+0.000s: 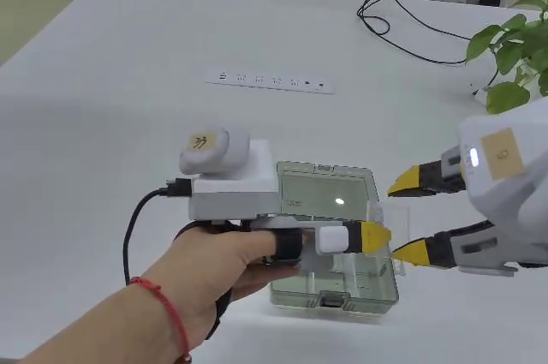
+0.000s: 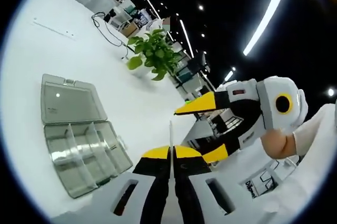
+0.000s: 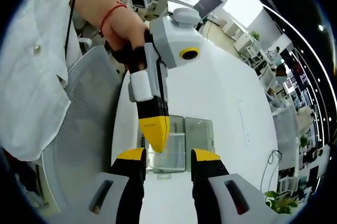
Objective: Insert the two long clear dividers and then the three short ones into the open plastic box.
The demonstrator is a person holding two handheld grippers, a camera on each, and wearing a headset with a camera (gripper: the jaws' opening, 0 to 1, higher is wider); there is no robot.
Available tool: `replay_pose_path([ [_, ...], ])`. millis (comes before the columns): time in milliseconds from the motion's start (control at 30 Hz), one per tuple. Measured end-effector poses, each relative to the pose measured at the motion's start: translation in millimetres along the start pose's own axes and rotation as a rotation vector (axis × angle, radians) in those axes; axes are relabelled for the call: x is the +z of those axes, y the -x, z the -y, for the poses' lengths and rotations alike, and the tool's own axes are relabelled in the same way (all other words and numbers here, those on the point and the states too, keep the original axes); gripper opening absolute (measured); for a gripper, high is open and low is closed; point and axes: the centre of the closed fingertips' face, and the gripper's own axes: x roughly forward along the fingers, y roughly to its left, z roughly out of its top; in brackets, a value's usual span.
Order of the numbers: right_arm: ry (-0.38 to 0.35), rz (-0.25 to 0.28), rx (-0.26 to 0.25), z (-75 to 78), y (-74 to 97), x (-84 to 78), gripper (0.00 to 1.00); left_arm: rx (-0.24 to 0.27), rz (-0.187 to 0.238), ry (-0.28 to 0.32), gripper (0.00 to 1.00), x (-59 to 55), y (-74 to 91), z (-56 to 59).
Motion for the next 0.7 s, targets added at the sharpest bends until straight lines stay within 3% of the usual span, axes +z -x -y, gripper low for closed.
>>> replay_pose_path([
  [167,-0.110,0.081,0.088,4.9,13.2,2.9,0.30,-0.018,-0.050,-0.249,0.00,-5.0,3.7,5.4],
  [267,-0.173,0.125,0.178,1.9,19.5,4.6,0.24,-0.034,-0.087,-0.374,0.00,-10.1,5.6,9.1],
  [300,-0.191,0.144,0.210,1.6,21.8,5.4,0.23,-0.060,-0.088,-0.418,0.00,-10.8,5.7,14.2],
  [333,-0.207,0.148,0.242,-0.4,23.1,5.1,0.21,-0.071,-0.077,-0.441,0.00,-9.0,5.3,17.0],
  [367,-0.218,0.147,0.273,-2.6,24.5,4.0,0.20,-0.075,-0.097,-0.475,0.00,-11.4,6.3,18.0],
  [467,-0.223,0.155,0.354,-8.8,26.9,4.1,0.17,-0.098,-0.105,-0.561,0.00,-12.7,7.3,23.3],
  [700,-0.210,0.163,0.434,-18.4,25.6,9.6,0.15,-0.150,-0.112,-0.650,0.00,-15.6,10.5,32.3],
])
